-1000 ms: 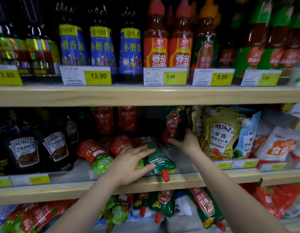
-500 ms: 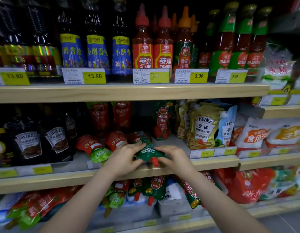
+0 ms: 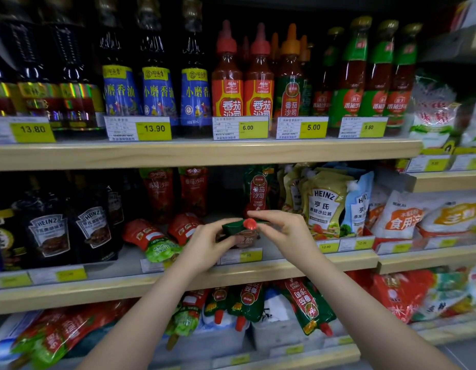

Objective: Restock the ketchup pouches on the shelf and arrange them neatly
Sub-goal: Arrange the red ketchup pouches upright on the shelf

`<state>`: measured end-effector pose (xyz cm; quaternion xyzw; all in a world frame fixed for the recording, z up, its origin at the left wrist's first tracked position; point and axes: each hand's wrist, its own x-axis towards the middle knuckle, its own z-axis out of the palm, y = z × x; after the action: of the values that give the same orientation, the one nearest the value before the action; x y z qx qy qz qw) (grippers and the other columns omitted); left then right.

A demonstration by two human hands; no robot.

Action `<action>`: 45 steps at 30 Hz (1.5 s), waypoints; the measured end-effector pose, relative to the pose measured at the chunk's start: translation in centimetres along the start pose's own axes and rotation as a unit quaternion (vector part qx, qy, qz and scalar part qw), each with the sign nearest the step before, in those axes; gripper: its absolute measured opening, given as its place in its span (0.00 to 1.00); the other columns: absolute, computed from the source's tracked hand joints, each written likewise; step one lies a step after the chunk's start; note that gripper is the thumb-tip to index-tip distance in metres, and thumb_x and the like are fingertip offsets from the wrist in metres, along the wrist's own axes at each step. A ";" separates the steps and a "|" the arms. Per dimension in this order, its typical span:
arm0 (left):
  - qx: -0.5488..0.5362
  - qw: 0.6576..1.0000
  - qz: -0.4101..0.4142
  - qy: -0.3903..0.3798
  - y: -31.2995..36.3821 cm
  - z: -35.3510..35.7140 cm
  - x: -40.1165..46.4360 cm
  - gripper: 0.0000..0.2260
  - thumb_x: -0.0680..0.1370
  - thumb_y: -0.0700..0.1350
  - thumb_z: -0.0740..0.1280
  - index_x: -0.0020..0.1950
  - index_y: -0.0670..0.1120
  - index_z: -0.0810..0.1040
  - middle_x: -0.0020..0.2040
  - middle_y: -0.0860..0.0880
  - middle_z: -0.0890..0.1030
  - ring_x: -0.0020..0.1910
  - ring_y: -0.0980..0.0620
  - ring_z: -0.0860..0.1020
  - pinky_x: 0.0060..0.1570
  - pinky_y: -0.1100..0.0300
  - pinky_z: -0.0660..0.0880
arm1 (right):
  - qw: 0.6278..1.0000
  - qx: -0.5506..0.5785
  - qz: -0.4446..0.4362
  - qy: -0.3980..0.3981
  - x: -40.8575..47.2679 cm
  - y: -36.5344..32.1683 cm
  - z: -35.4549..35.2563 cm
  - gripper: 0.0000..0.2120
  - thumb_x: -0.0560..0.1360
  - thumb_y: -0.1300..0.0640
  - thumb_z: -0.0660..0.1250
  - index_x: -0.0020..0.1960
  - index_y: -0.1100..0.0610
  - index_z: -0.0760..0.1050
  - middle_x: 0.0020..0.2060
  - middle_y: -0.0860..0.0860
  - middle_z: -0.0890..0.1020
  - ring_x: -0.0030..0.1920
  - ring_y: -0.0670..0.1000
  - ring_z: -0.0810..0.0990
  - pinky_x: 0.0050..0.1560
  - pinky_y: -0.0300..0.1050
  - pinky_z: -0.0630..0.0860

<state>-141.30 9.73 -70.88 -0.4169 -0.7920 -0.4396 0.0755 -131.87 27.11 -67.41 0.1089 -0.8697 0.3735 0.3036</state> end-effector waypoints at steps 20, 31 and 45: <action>-0.012 0.991 -0.127 -0.047 -2.3 -1.0 3.9 0.12 0.77 0.52 0.65 0.58 0.51 0.78 0.53 0.52 0.83 0.53 0.58 0.79 0.55 0.63 0.75 | 0.933 0.287 0.211 0.055 4.8 4.6 4.5 0.04 0.74 0.52 0.68 0.48 0.48 0.78 0.46 0.47 0.84 0.45 0.43 0.84 0.41 0.34 0.79; 0.250 0.964 -0.043 -0.074 -6.9 -5.6 -1.6 0.24 0.73 0.63 0.61 0.66 0.55 0.73 0.68 0.53 0.73 0.67 0.55 0.70 0.67 0.56 0.67 | 0.951 -0.152 0.269 0.000 2.4 4.7 7.0 0.27 0.66 0.42 0.73 0.58 0.54 0.70 0.53 0.51 0.82 0.53 0.56 0.80 0.46 0.47 0.75; 0.273 0.960 -0.048 -0.049 -7.9 -4.9 -2.1 0.25 0.73 0.66 0.54 0.68 0.61 0.68 0.70 0.59 0.69 0.69 0.58 0.66 0.68 0.53 0.62 | 0.957 -0.013 0.288 -0.026 8.8 8.5 11.2 0.28 0.70 0.49 0.71 0.65 0.56 0.66 0.62 0.56 0.77 0.61 0.59 0.76 0.59 0.52 0.72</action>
<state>-146.87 2.66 -73.96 -0.3629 -0.9036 -0.1890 0.1268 -147.39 25.36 -73.04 -0.1401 -0.8764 0.4312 0.1624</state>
